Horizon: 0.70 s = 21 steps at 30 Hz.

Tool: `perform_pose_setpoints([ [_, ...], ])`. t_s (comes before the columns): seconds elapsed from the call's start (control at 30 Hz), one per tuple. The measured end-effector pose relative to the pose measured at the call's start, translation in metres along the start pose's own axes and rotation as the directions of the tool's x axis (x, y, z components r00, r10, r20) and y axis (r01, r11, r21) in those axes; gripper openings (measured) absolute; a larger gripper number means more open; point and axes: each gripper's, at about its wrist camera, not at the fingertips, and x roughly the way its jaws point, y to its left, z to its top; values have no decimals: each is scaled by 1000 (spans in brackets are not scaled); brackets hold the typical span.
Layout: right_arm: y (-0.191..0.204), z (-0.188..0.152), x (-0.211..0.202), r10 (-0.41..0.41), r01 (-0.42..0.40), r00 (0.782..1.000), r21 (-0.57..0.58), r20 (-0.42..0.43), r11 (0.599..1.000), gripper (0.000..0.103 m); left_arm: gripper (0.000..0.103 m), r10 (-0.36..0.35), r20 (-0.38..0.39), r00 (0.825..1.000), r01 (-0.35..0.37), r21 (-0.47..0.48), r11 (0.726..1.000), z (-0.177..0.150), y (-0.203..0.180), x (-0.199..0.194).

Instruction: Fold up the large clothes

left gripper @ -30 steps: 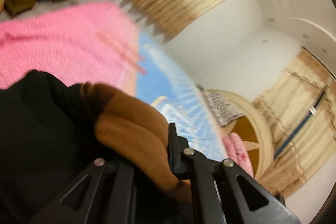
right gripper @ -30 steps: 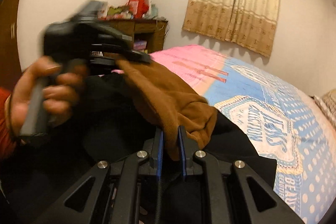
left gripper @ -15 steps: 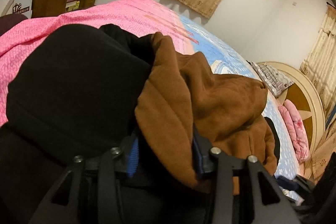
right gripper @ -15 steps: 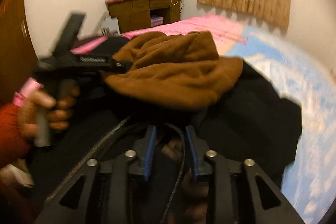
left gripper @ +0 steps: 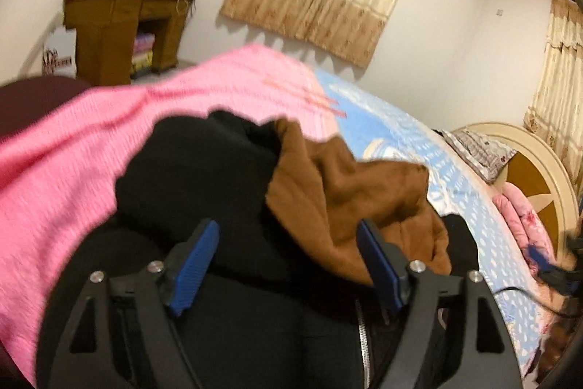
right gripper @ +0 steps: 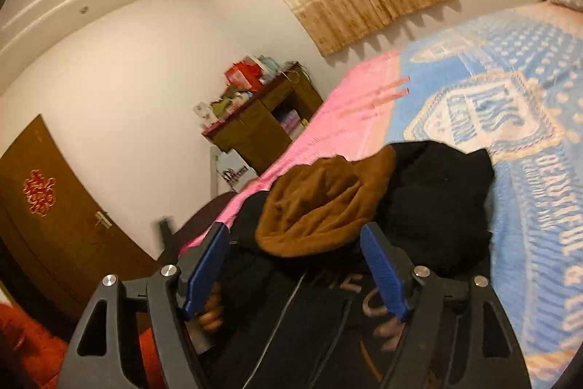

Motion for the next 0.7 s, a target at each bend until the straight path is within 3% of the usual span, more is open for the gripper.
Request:
perform_pose_setpoints([
  [0.13, -3, 1, 72, -145, 142, 988, -59, -51, 988, 75, 81, 115, 32, 993, -117, 85, 990, 19, -11, 10],
  [0.23, -16, -4, 114, -293, 289, 951, -60, -95, 956, 72, 81, 174, 11, 985, -174, 117, 978, 17, -14, 38],
  [0.27, -21, -5, 129, -339, 333, 935, -70, -108, 940, 64, 81, 195, -3, 981, -193, 125, 973, 16, -16, 48],
  [0.3, -23, -6, 139, -362, 354, 925, -89, -117, 931, 35, 81, 220, -21, 975, -215, 131, 968, 10, -14, 56],
  [0.33, -25, -9, 148, -399, 386, 908, -116, -126, 915, 24, 81, 241, -48, 969, -233, 130, 964, 4, -11, 66],
  [0.4, -26, -17, 162, -457, 429, 879, -189, -138, 883, 20, 81, 255, -99, 962, -244, 106, 964, -9, -3, 78],
  [0.47, -30, -24, 159, -493, 459, 861, -226, -123, 859, 20, 82, 246, -100, 964, -237, 97, 967, -19, 1, 76],
  [0.6, -55, -33, 139, -536, 518, 840, -174, -84, 838, 19, 87, 211, -99, 973, -201, 100, 974, -20, 3, 71],
  [0.7, -67, -35, 133, -497, 486, 862, -117, -98, 866, 19, 87, 209, -100, 973, -199, 99, 975, -20, 3, 70],
])
